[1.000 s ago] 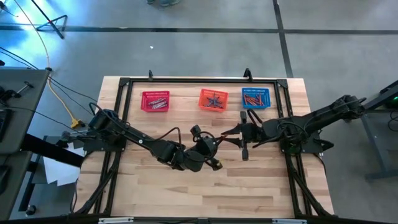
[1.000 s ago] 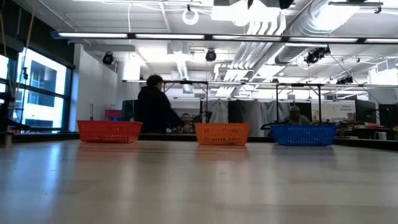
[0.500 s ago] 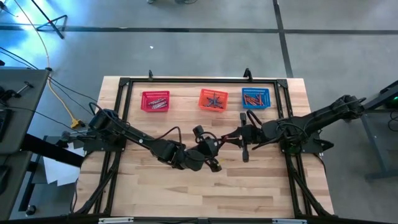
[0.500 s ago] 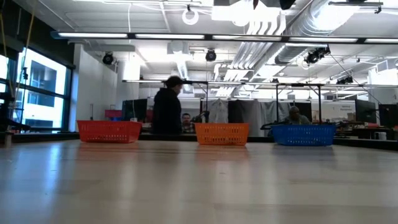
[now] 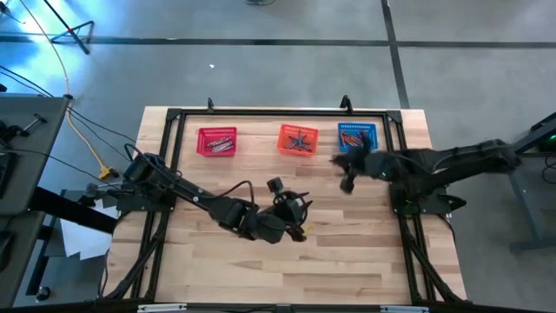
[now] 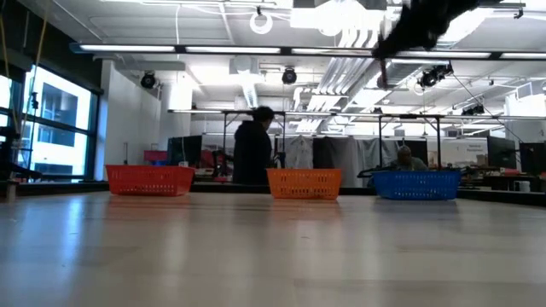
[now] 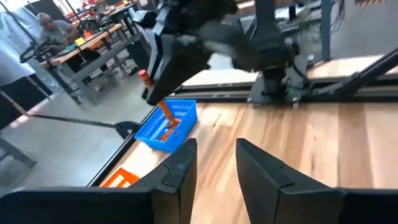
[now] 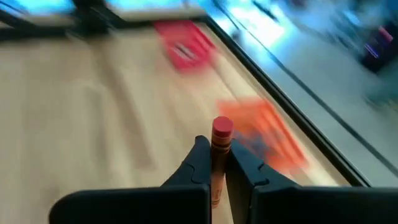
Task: Sort crayons
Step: Put the orange crayon into the blue bin, then return to Home Position
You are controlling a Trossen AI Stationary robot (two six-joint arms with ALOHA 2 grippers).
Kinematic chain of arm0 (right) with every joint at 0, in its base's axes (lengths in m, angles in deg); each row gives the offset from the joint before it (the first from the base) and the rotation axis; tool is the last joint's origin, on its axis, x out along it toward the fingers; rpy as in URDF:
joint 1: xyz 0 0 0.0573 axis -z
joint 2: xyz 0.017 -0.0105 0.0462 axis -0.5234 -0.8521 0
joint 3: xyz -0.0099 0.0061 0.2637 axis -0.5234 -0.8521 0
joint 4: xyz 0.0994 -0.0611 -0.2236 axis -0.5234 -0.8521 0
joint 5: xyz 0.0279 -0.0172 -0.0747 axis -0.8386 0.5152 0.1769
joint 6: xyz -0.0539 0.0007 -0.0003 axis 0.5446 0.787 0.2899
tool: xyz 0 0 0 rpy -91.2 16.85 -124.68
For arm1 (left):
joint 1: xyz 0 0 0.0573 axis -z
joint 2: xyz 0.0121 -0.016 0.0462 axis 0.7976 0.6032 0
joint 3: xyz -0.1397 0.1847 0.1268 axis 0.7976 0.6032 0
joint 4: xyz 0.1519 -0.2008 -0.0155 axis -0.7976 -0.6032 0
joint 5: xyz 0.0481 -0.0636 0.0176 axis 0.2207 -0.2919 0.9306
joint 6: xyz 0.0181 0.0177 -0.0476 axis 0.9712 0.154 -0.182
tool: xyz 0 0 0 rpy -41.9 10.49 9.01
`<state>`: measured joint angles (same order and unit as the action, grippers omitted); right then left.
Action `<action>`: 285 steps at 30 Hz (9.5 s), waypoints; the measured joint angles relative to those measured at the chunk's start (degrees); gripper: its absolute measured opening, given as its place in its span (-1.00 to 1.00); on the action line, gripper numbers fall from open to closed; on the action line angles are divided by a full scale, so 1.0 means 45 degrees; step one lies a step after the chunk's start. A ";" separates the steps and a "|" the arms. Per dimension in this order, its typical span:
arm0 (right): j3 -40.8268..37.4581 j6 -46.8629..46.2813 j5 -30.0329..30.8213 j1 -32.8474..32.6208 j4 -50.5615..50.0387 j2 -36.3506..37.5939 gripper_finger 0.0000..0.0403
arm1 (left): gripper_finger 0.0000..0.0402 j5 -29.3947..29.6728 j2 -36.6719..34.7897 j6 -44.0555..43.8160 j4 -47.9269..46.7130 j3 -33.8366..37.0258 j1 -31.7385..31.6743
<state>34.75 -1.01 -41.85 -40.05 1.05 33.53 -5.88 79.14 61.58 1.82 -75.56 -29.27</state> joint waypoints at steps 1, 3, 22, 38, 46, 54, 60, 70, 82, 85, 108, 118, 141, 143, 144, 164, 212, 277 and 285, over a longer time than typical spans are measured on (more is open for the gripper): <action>0.0000 -0.0291 0.0001 0.0503 -0.0699 0.0069 -0.97 | -0.50 0.0020 0.0000 -0.0012 -0.0144 0.0000 0.0020; 0.0000 -0.0618 -0.0054 0.1556 -0.1703 0.0073 -0.97 | -0.49 0.0052 0.0000 -0.0027 -0.0493 0.0000 0.0010; -0.0005 0.2048 -0.4548 1.1576 -0.2011 -0.4476 -0.95 | -0.49 0.0020 0.0000 -0.1166 -0.2192 0.0000 0.0278; -0.0005 0.2075 -0.4667 1.1952 -0.2001 -0.5771 -0.60 | -0.50 0.0023 -0.0005 -0.1171 -0.2296 0.0000 0.0273; -0.0005 0.2047 -0.4667 1.1949 -0.2045 -0.5772 -0.47 | -0.50 0.0049 -0.0003 -0.1278 -0.2293 0.0000 0.0273; -0.0005 0.1668 -0.6920 1.1940 -0.2094 -0.5215 -0.46 | -0.50 0.1774 -0.0012 -0.1301 -0.2399 0.0000 0.0294; -0.0005 0.1745 -1.0853 1.1785 -0.1900 -0.3470 -0.46 | -0.50 0.3065 -0.0696 -0.2904 -0.5458 -0.0005 0.0588; -0.0005 0.1166 -1.2264 0.8481 -0.1457 0.0615 -0.46 | -0.50 0.2797 -0.2358 -1.2484 -1.5522 -0.0015 0.1355; -0.0567 -0.0201 -0.6882 0.0683 -0.0456 0.2072 -0.46 | -0.50 0.0325 -0.2772 -2.0202 -1.8680 0.3695 0.2406; -0.1899 -0.0535 -0.5809 -0.1029 0.1037 0.2067 -0.46 | -0.50 0.0285 -0.2807 -2.1542 -1.7701 0.4927 0.2539; -1.0103 -0.1162 -0.3011 -0.4632 1.2807 0.2075 -0.46 | -0.50 0.1544 -0.2817 -2.1726 -1.6062 0.5874 0.2672; -1.0103 -0.0478 -0.2826 -0.4625 1.2186 0.2072 -0.46 | -0.50 0.1533 -0.2812 -2.1726 -1.5767 0.5872 0.2672; -1.0112 -0.0567 -0.2836 -0.4625 0.8640 0.8534 -0.46 | -0.50 0.2909 -0.2812 -2.0590 -1.4475 0.5872 0.2672; -1.0112 -0.0567 -0.2836 -0.4621 0.8583 0.9192 -0.46 | -0.50 0.2944 -0.2812 -2.0590 -1.4476 0.5872 0.2672; -1.0112 -0.0564 -0.2836 -0.4621 0.8571 0.9501 -0.46 | -0.50 0.2967 -0.2812 -2.0590 -1.4477 0.5872 0.2672; -1.0117 -0.0562 -0.2836 -0.4616 0.8466 1.1913 -0.46 | -0.50 0.2966 -0.2807 -1.9924 -1.4101 0.5869 0.2672; -1.0122 -0.0562 -0.2836 -0.4616 0.7915 1.1908 -0.46 | -0.49 -0.1975 -1.1784 -1.1323 -0.1156 1.3833 0.1115; -1.0122 -0.0562 -0.2836 -0.4617 0.7820 1.1908 -0.46 | -0.49 -1.0037 -2.2265 -0.1487 0.1825 1.9186 -0.2685; -1.0122 -0.0558 -0.2836 -0.4616 0.7820 1.1908 -0.46 | -0.49 -1.0037 -2.2265 -0.1485 0.1825 1.9181 -0.2685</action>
<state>-10.80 -3.52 -54.61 -60.82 36.24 87.11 -51.04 -21.05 54.89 10.04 10.75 -41.35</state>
